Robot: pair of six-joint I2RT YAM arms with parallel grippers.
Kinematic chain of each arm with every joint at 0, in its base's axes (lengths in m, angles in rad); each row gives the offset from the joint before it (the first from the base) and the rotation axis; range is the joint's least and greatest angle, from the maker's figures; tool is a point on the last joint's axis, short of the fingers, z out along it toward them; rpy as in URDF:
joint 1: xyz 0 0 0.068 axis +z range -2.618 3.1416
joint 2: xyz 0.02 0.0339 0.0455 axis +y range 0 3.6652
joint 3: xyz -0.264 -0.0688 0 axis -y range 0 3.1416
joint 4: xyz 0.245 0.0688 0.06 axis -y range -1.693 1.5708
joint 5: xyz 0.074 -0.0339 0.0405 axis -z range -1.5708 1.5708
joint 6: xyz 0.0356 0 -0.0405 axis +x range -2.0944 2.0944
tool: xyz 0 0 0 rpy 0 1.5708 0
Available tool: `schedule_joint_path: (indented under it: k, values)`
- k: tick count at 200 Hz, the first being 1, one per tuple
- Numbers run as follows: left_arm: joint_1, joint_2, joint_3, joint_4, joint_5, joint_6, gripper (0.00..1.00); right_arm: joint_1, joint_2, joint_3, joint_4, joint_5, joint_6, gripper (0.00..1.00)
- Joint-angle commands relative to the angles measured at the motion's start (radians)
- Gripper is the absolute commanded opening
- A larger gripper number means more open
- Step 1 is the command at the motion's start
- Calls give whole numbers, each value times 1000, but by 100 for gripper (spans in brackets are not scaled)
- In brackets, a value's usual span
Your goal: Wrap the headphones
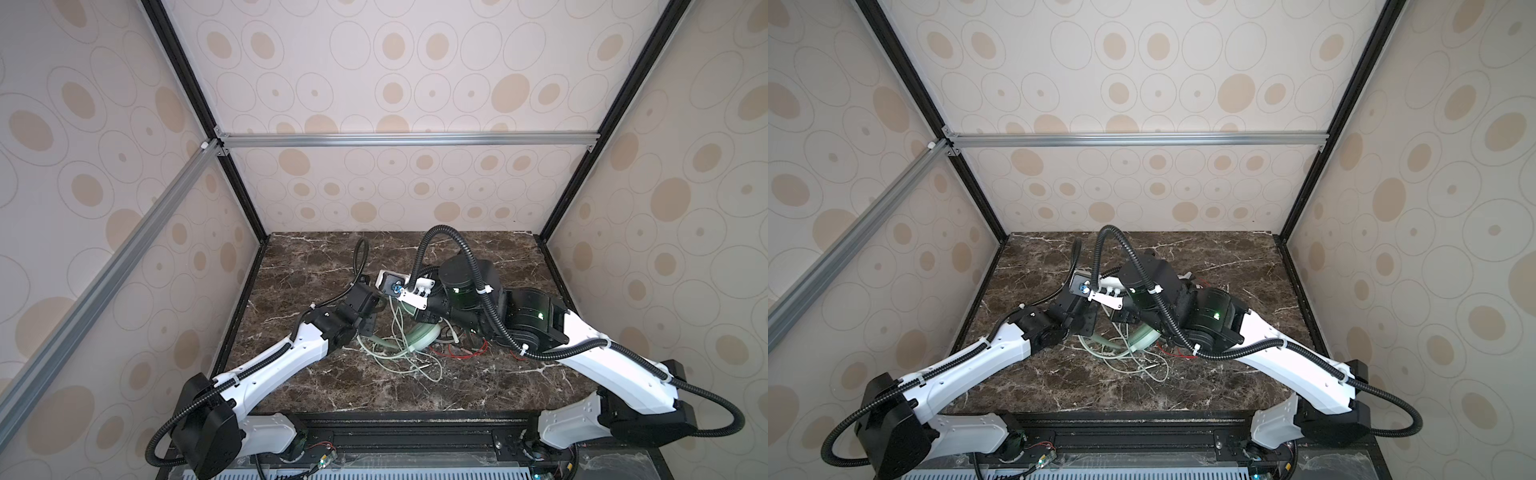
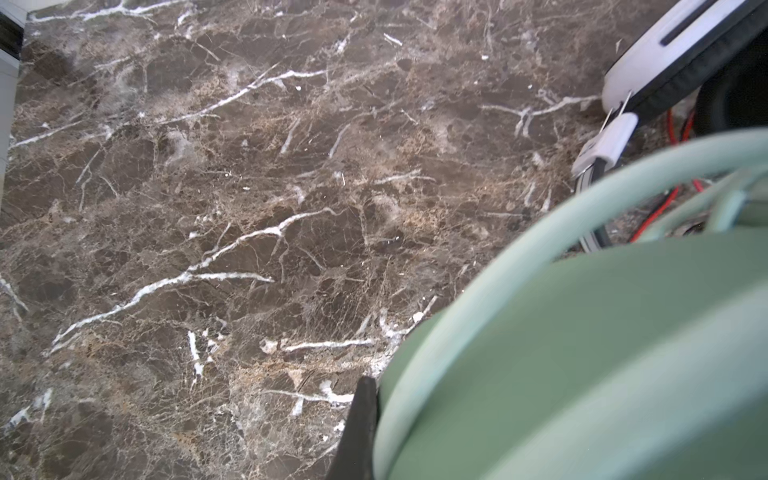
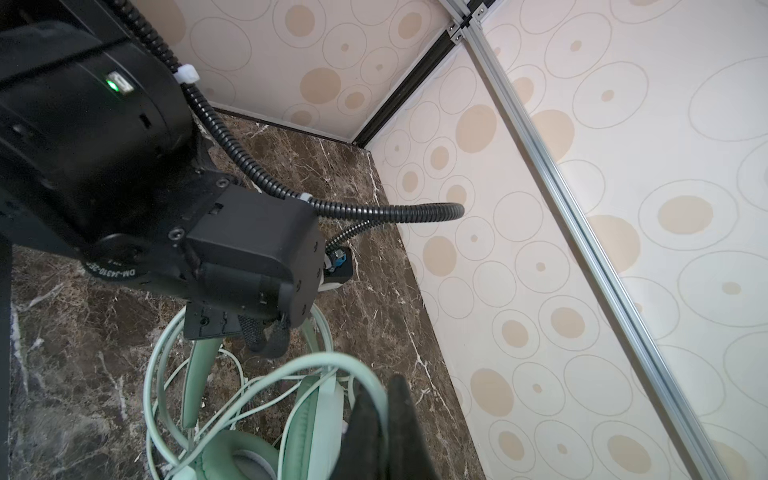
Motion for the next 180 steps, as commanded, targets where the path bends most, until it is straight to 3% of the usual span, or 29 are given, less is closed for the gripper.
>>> schedule_joint_path:
  k: [1, 16, 33, 79, 126, 180]
  values:
    - [-6, -42, 30, 68, 40, 32, 0, 2, -8, -1, 88, 84, -23, 0]
    - [-6, -86, 6, 93, 89, 69, 0, -31, 31, 61, 38, 101, 16, 0]
    - [-11, -131, -14, 98, 127, 93, 0, -96, 67, 133, -39, 38, 89, 0]
    - [-22, -230, -72, 102, 233, 124, 0, -312, 149, 216, -112, -298, 188, 0]
    - [-39, -273, -66, 95, 290, 126, 0, -427, 299, 324, -166, -513, 251, 0]
    - [-48, -280, -52, 74, 261, 123, 0, -481, 380, 357, -177, -583, 306, 0]
